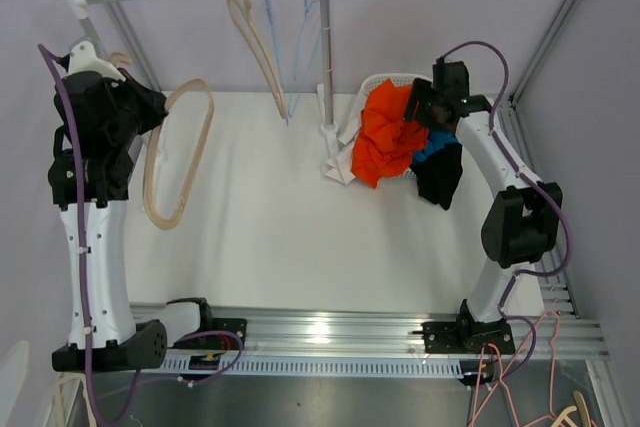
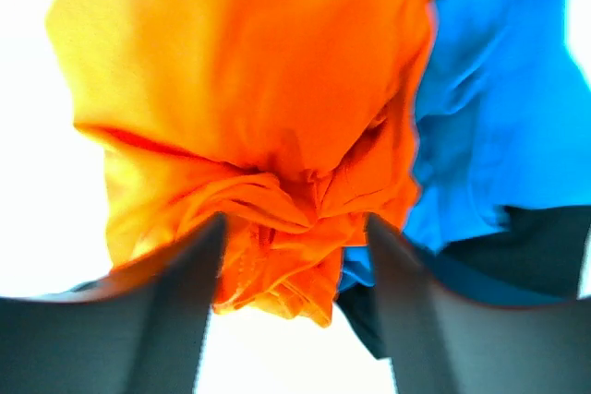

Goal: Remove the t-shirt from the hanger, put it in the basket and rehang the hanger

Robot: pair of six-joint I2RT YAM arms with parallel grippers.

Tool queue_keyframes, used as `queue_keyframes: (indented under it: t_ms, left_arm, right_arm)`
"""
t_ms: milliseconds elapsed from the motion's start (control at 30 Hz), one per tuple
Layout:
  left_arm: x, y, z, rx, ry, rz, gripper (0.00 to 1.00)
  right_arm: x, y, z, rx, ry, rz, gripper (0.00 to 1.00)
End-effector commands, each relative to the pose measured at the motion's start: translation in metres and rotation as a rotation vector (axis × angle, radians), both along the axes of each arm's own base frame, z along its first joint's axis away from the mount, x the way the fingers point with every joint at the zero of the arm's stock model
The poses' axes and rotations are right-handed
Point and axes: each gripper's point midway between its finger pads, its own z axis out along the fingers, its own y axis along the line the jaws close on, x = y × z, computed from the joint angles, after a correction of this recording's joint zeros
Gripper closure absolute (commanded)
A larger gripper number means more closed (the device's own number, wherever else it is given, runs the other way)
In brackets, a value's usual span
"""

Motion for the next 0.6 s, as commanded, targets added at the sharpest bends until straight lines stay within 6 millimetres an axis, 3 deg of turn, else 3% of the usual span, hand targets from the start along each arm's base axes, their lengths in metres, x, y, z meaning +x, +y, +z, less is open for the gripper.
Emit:
queue_keyframes:
  t_ms: [0,33,133,233,367,400,467,500,567]
  left_arm:
    - [0.012,0.022,0.0,0.056,0.022,0.089,0.99]
    - [0.015,0.023,0.002,0.06,0.018,0.092,0.99]
    - [0.032,0.03,-0.003,0.081,0.035,0.11,0.99]
    - [0.054,0.028,-0.003,0.105,0.013,0.077,0.99]
    - [0.086,0.017,0.014,0.098,-0.083,0.0,1.0]
    - [0.09,0.014,0.027,0.097,-0.114,-0.014,1.0]
    - [0.108,0.016,0.021,0.101,-0.101,-0.018,0.99]
    - [0.112,0.016,0.038,0.117,-0.143,-0.025,0.99]
    - [0.129,0.012,0.035,0.132,-0.145,-0.052,1.0]
  right_arm:
    - [-0.006,-0.022,0.062,-0.086,-0.106,-0.059,0.25]
    - [-0.006,-0.023,0.069,-0.084,-0.118,-0.062,0.15]
    - [-0.007,-0.024,0.093,-0.081,-0.153,-0.064,0.04]
    - [-0.012,-0.024,0.118,-0.07,-0.196,-0.062,0.02]
    - [-0.024,-0.021,0.15,-0.033,-0.271,-0.054,0.02]
    - [-0.026,-0.02,0.156,-0.019,-0.288,-0.045,0.02]
    - [-0.032,-0.018,0.171,0.0,-0.325,-0.037,0.01]
    - [-0.033,-0.017,0.177,0.009,-0.344,-0.032,0.02]
    - [-0.037,-0.018,0.189,0.017,-0.376,-0.027,0.01]
